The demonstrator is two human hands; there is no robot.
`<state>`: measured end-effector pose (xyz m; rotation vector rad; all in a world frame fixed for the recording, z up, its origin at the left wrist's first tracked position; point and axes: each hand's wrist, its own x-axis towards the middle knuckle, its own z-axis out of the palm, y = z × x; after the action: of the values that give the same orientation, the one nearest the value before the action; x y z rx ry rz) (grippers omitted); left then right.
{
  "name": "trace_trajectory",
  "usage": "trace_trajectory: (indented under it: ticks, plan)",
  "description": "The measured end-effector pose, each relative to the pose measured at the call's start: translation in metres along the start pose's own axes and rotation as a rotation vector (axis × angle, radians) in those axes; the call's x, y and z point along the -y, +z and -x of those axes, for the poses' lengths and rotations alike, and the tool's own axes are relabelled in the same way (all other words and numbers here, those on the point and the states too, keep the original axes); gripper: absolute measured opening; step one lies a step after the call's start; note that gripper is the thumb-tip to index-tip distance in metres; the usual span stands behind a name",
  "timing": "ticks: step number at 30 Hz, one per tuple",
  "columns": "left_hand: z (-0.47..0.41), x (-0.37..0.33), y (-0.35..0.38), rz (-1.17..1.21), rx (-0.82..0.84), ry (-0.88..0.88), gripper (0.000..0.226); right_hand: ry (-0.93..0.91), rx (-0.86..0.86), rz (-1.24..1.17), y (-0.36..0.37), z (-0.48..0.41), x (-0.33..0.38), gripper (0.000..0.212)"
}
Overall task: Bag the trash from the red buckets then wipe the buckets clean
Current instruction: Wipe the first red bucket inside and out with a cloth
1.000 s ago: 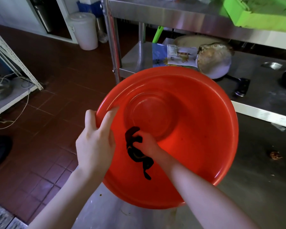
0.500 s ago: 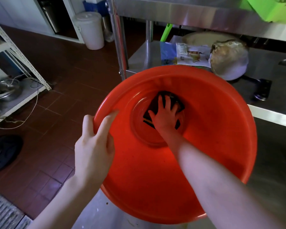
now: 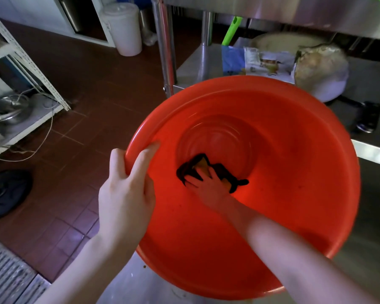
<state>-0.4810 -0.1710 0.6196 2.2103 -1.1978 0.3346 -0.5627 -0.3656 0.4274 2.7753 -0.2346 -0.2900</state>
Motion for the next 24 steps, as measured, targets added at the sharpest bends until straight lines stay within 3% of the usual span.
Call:
trace_trajectory:
  ticks: [5, 7, 11, 15, 17, 24]
  plan:
    - [0.0, -0.001, 0.0, 0.003, 0.005, 0.0, 0.059, -0.063, -0.055, 0.147, -0.004, -0.004, -0.016, 0.04]
    - [0.002, -0.004, 0.001, 0.003, 0.0, 0.001, 0.059, 0.064, -0.103, 0.201, -0.014, -0.016, -0.016, 0.044]
    - [0.003, -0.003, 0.002, -0.014, -0.01, -0.013, 0.061, 0.217, -0.185, -0.153, -0.041, -0.045, -0.03, 0.061]
    - [0.001, -0.002, 0.001, -0.015, -0.008, -0.013, 0.063, 0.386, -0.122, -0.219, -0.051, -0.042, -0.062, 0.069]
    - [0.002, -0.004, 0.002, -0.021, -0.016, -0.017, 0.062, 0.505, -0.118, -0.25, -0.047, -0.03, -0.079, 0.065]
    - [0.005, -0.007, 0.003, -0.025, -0.039, -0.017, 0.061, 0.638, -0.022, -0.313, -0.02, 0.028, -0.087, 0.046]
